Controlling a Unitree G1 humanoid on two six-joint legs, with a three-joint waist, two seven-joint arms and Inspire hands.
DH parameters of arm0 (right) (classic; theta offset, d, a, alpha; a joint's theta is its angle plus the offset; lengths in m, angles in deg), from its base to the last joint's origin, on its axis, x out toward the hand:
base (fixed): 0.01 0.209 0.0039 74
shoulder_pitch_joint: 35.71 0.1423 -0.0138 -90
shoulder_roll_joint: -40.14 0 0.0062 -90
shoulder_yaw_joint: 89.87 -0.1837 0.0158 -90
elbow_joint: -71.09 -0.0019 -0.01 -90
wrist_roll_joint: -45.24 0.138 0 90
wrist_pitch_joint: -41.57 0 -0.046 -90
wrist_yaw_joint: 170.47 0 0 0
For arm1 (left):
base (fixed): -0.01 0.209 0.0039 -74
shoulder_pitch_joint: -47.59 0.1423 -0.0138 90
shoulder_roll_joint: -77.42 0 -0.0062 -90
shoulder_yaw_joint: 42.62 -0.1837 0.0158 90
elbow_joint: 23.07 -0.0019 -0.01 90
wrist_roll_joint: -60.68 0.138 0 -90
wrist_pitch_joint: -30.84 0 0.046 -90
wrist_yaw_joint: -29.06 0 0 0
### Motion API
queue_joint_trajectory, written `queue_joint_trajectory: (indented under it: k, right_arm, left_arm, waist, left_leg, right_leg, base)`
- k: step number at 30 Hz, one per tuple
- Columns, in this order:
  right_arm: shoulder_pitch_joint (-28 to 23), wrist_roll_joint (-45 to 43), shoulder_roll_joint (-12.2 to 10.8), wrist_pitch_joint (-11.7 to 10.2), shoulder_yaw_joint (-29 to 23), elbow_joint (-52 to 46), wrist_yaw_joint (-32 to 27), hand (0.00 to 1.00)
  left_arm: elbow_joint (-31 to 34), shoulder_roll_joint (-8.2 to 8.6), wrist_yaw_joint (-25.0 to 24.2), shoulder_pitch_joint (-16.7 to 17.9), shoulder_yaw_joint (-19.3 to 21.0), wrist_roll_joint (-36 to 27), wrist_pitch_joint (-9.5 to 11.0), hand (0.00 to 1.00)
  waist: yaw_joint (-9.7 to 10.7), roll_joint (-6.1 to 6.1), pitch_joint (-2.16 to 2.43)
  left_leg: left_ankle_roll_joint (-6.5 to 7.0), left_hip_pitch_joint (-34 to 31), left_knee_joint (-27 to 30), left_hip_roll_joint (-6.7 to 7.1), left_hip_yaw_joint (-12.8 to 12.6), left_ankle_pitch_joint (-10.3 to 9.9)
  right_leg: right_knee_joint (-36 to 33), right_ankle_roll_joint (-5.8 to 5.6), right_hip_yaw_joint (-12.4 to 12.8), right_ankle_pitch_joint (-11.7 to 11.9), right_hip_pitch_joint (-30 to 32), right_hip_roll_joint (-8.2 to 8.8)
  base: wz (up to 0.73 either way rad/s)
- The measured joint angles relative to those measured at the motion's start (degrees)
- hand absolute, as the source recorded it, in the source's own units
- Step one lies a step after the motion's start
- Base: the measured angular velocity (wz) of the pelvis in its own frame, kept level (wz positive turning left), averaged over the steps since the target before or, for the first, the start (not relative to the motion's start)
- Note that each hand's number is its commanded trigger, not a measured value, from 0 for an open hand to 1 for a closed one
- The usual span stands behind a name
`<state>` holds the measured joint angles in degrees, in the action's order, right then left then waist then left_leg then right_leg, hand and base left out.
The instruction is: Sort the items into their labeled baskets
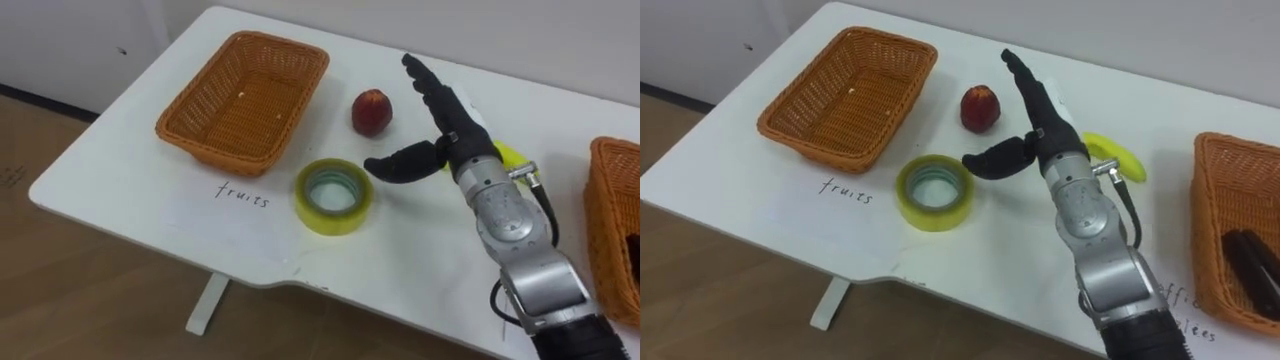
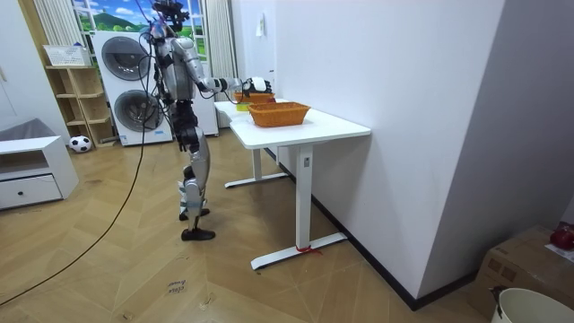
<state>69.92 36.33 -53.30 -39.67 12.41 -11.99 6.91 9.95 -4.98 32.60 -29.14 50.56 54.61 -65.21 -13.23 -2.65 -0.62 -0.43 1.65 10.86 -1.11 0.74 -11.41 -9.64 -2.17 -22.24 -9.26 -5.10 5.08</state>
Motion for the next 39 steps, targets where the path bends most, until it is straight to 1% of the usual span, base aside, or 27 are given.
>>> queue_joint_trajectory:
  k: [2,4,7,10,13,16,18,22,25,28,34,39]
  right_arm:
    - [1.4,0.0,-0.7,0.0,0.0,2.2,-0.5,0.00]
    - [1.5,0.0,-0.9,0.0,0.0,2.6,-0.6,0.00]
    - [1.5,-0.1,-1.6,0.0,0.0,3.6,-0.6,0.00]
    - [1.7,-0.3,-1.9,0.0,0.0,3.6,-0.6,0.00]
    - [1.7,-0.4,-2.5,0.0,0.1,3.6,-0.7,0.00]
    - [1.7,-0.4,-3.0,0.0,0.2,3.7,-1.3,0.00]
    - [1.8,-0.4,-3.1,0.0,0.2,3.7,-1.4,0.00]
    - [3.7,-0.2,-3.1,0.0,0.2,7.2,-1.5,0.00]
    - [3.9,-0.3,-3.1,0.0,0.3,8.2,-1.4,0.00]
    - [4.7,-2.0,-3.1,0.0,1.8,8.6,-1.3,0.00]
    - [5.2,-2.6,-3.1,0.0,2.7,10.6,-0.9,0.00]
    - [5.2,-2.7,-3.1,0.0,2.8,10.7,-0.2,0.00]
  left_arm:
    - [0.0,0.18,0.0,-0.1,0.0,0.0,-0.2,0.00]
    - [0.0,0.26,-0.1,-0.1,0.0,0.0,-0.3,0.00]
    - [-0.2,0.26,-0.1,-0.1,0.0,0.0,-0.3,0.00]
    - [-0.1,0.34,-0.1,-0.2,0.0,0.1,-0.4,0.00]
    - [0.0,0.35,-0.1,-0.3,0.0,0.7,-0.4,0.00]
    - [0.2,0.53,-0.2,-0.6,0.0,0.6,-0.6,0.00]
    - [0.2,0.56,-0.2,-0.9,0.0,0.6,-0.7,0.00]
    - [0.2,0.80,-0.2,-0.8,0.1,0.7,-1.0,0.00]
    - [0.3,0.86,-0.2,-0.8,0.1,0.7,-1.0,0.00]
    - [0.9,0.84,0.0,-0.7,0.0,1.3,-1.1,0.00]
    - [1.2,0.86,1.1,-0.4,0.0,1.3,-1.1,0.00]
    - [1.3,0.86,1.2,-0.4,-0.1,1.2,-1.1,0.00]
  waist:
    - [0.0,0.31,-0.26]
    - [-0.1,0.45,-0.35]
    - [0.0,0.48,-0.36]
    - [-0.1,0.48,-0.34]
    - [-0.2,0.53,-0.29]
    - [-1.0,0.54,-0.27]
    - [-1.4,0.55,-0.27]
    - [-1.4,0.59,-0.24]
    - [-1.5,0.59,-0.24]
    - [-1.4,0.55,-0.22]
    - [-1.5,0.13,0.06]
    - [-1.5,0.11,0.07]
  left_leg:
    - [0.00,-0.1,0.0,0.00,0.0,0.0]
    - [0.00,-0.2,0.0,0.01,0.0,0.0]
    - [0.00,-0.6,0.0,0.01,0.3,0.0]
    - [0.00,-1.1,0.0,0.01,0.4,0.0]
    - [0.00,-1.1,-0.1,0.02,0.8,0.0]
    - [0.00,-1.0,0.0,0.06,0.9,0.0]
    - [0.01,-1.0,0.1,0.11,1.2,0.0]
    - [0.08,-0.9,0.1,0.30,1.4,0.1]
    - [0.15,-1.0,0.0,0.52,1.4,0.1]
    - [0.25,-1.1,0.0,0.72,1.2,0.2]
    - [0.46,-1.1,0.0,0.93,1.4,0.3]
    - [0.49,-1.1,0.2,0.93,1.4,0.4]
  right_leg:
    - [0.0,-0.03,0.0,0.0,0.1,-0.01]
    - [0.0,-0.07,-0.1,0.0,0.1,-0.01]
    - [0.0,-0.13,-0.5,-0.1,0.2,-0.02]
    - [0.0,-0.14,-0.8,-0.1,0.5,-0.03]
    - [0.0,-0.13,-1.6,-0.1,0.4,-0.03]
    - [0.0,-0.13,-1.6,-0.1,0.4,0.01]
    - [0.0,-0.13,-1.6,-0.1,0.4,0.04]
    - [0.1,-0.15,-1.6,-0.1,0.2,0.21]
    - [0.1,-0.26,-1.6,-0.2,0.3,0.44]
    - [0.1,-0.45,-1.5,-0.3,0.4,0.64]
    - [0.1,-0.48,-1.6,-0.3,0.2,0.82]
    - [0.0,-0.48,-1.7,-0.3,0.2,0.83]
  base:
    - [0.00]
    - [0.00]
    - [0.04]
    - [0.04]
    - [0.05]
    - [0.03]
    - [0.07]
    - [0.05]
    - [0.00]
    - [-0.02]
    - [0.01]
    - [0.00]
